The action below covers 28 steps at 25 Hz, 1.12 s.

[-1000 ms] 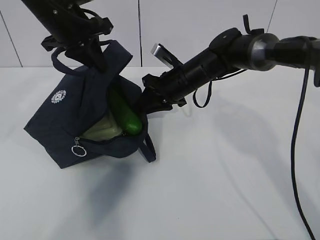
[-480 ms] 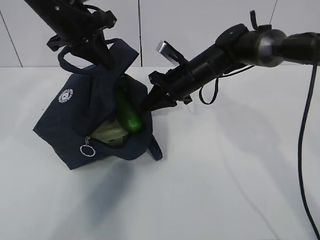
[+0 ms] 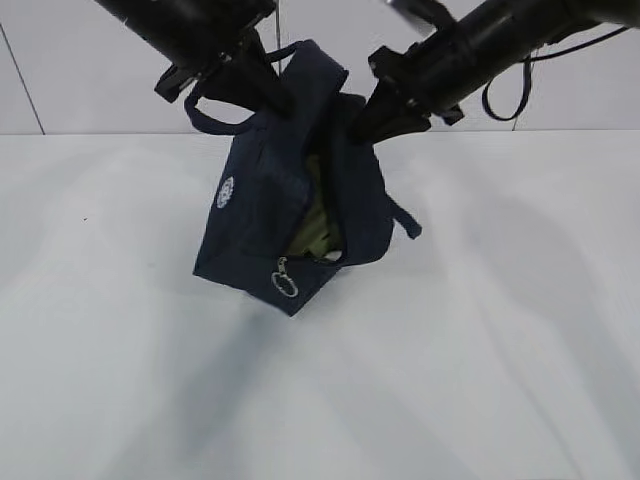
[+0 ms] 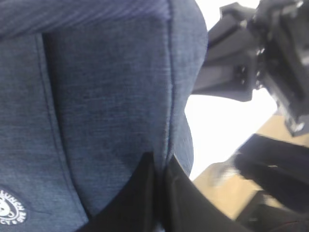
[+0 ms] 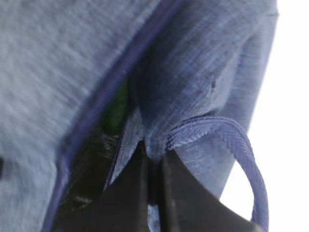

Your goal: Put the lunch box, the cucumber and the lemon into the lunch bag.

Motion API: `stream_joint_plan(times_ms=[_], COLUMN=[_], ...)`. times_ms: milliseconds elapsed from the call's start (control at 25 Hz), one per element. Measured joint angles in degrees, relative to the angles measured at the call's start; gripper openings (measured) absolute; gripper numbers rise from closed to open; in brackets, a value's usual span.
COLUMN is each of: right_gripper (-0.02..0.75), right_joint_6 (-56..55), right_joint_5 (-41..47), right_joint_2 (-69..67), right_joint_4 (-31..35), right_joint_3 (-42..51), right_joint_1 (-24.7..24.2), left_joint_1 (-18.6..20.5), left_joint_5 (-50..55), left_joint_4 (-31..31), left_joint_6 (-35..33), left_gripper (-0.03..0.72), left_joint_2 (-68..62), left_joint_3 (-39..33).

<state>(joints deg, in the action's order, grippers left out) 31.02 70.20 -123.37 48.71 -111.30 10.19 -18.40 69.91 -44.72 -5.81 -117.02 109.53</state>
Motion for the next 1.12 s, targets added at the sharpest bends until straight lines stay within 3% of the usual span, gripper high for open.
stream_joint_plan(times_ms=[440,800,920,1040,1120], right_gripper=[0.011,0.011,0.026,0.096,0.186], right_joint_6=[-8.04,-9.46,-9.46,-9.46,-9.46], right_joint_5=[1.44,1.33,0.96,0.51,0.47], right_joint_2=[3.49,3.0,2.02,1.77,1.77], right_joint_4=[-10.44,-12.04,-12.04,-11.67,-10.9], right_joint_3=[-1.57,-1.7,-1.72,-1.72,-1.92], right_joint_1=[-0.86,-0.07,0.89,1.5,1.49], left_joint_1=[-3.66,-3.96,-3.75,-3.07,-2.05], left_joint_5=[-3.91,-5.41,-5.41,-5.41,-5.41], left_joint_4=[-6.72,-7.31,-7.44,-7.93,-8.17], left_joint_6=[-0.13,0.83,1.19,1.26,1.26], left_gripper=[-0.008,0.003,0.076,0.243,0.363], left_joint_2=[-3.13,-7.03,-7.43,-7.43,-7.43], left_joint_3=[0.0,0.0,0.0,0.0,0.0])
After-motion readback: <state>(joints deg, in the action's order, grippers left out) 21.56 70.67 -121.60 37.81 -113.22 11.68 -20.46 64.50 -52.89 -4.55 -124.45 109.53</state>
